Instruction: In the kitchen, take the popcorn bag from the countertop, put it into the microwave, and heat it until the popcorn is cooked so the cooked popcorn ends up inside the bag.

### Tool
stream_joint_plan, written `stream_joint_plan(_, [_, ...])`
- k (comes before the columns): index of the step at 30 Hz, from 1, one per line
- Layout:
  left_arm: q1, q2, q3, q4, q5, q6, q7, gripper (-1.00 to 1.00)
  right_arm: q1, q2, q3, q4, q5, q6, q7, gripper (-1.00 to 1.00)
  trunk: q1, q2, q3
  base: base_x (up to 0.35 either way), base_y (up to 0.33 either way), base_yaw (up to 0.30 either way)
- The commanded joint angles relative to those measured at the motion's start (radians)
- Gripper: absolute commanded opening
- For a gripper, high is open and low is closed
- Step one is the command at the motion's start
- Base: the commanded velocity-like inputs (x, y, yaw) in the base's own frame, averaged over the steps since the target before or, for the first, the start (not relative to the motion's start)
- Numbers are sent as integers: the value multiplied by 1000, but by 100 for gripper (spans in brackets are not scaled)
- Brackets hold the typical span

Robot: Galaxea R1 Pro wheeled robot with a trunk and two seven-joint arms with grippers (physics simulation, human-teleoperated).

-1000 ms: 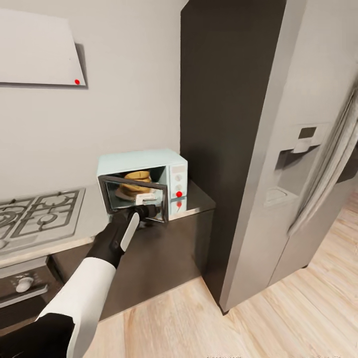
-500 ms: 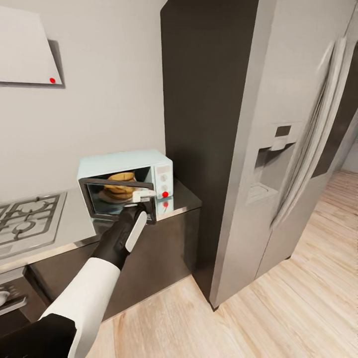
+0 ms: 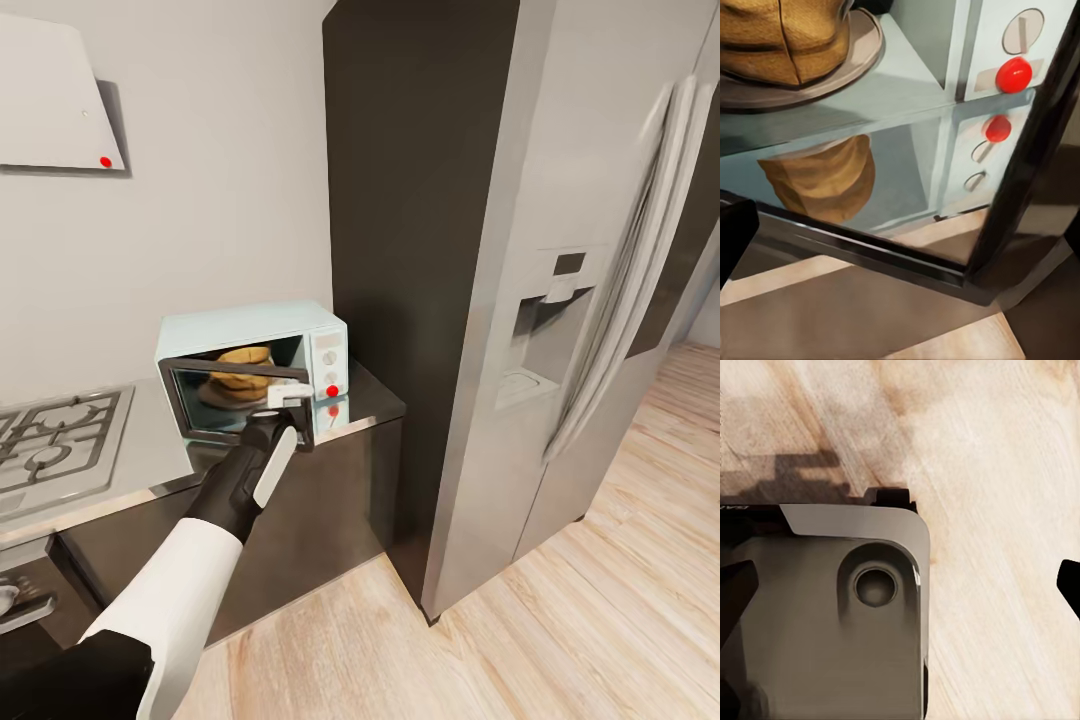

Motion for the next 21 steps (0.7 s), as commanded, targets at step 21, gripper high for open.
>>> stream_joint_plan(21, [-1, 0, -1, 2, -18, 10, 67, 100, -2, 4, -9, 3, 12, -7, 2, 100, 0, -1, -1, 128, 0, 0])
